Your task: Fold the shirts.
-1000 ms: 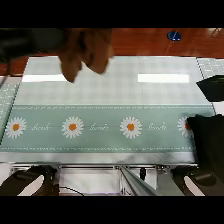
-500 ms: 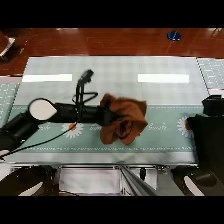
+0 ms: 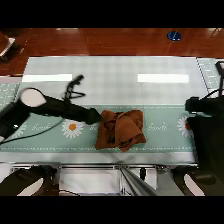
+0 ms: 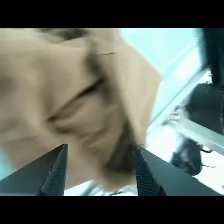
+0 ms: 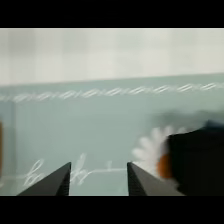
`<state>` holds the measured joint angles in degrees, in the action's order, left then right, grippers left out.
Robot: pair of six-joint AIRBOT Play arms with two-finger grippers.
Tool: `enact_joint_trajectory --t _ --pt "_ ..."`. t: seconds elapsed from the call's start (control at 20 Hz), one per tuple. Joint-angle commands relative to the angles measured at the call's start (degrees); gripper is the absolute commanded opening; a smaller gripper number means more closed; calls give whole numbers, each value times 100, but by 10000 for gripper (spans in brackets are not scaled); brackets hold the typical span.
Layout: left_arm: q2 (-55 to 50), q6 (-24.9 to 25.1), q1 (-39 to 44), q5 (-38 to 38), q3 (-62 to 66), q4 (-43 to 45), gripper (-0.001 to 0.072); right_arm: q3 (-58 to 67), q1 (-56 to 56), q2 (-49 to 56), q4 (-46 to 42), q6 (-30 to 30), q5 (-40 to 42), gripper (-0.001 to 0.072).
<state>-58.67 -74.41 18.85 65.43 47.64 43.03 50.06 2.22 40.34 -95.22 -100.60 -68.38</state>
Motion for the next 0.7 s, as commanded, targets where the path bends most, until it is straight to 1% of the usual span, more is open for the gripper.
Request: enact_joint_trajectory --t 0.0,0.05,0.1,0.15,0.2,0.25,0.3,0.35,0.4,0.45,0.6,0.65 --pt "592 -131 -1502 944 190 1220 508 232 -1416 105 -437 448 -79 410" --pt "798 -190 -1827 734 -138 1141 507 17 -2035 103 -365 470 -90 410" --pt "898 -188 -2039 603 -551 811 507 -321 -2568 103 -48 474 -76 410" --pt "876 -17 -2140 568 -1029 192 507 -713 -2907 105 476 557 -4 410" --pt "782 522 -2092 557 -1502 -603 507 -1176 -3064 105 1180 776 157 410" --pt "662 1106 -1956 553 -1906 -1373 507 -1582 -3053 105 1958 1156 293 410" --pt "505 1639 -1733 531 -2251 -2087 507 -1958 -3058 105 2905 1755 385 410" --pt "343 1958 -1471 428 -2459 -2509 507 -2216 -3056 105 3585 2218 415 410" --pt "155 2090 -1126 201 -2555 -2726 508 -2406 -3056 105 4046 2465 415 410" --pt "-59 2127 -741 -92 -2551 -2782 507 -2500 -3056 105 4172 2505 415 410" --pt "-693 2181 229 -973 -2374 -3141 507 -2544 -3056 105 4068 2503 378 410" --pt "-925 2393 461 -1045 -2236 -3373 507 -2544 -3056 105 4074 2503 337 410"
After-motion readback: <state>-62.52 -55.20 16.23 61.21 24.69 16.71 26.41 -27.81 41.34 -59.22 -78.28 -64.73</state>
